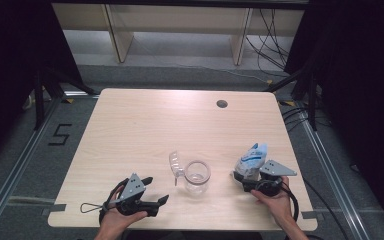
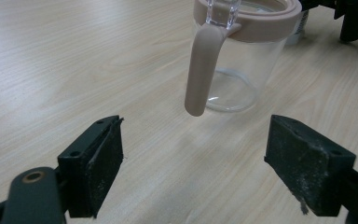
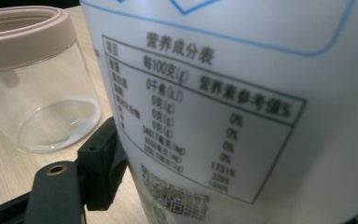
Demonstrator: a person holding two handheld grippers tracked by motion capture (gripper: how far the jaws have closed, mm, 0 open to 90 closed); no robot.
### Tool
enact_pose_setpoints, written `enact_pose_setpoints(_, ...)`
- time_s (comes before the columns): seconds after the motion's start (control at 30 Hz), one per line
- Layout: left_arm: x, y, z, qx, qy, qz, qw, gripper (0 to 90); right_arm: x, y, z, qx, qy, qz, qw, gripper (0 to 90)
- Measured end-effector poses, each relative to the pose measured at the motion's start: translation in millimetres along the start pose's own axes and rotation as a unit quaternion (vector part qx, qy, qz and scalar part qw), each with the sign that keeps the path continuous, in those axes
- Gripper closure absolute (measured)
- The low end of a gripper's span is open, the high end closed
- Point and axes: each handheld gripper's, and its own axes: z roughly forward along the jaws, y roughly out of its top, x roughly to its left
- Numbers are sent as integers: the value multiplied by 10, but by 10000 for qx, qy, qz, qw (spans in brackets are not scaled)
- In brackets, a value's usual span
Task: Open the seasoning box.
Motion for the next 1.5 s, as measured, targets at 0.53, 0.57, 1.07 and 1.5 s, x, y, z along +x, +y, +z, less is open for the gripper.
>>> enact_pose_setpoints(0.53,-5,-2,6,-4,-35,23,10000,188,-12,-13,35,-46,23,-29,10000,289)
enact_pose_setpoints(0.57,-6,-2,5,-3,-34,20,10000,187,7,-14,31,-5,-1,67,10000,290)
enact_pose_setpoints(1.07,-10,-4,7,-1,-37,12,10000,188,-19,-24,56,-51,27,-67,10000,335)
enact_pose_setpoints(1.5,-10,-5,10,4,-44,21,10000,188,65,8,31,103,-81,74,9999,411)
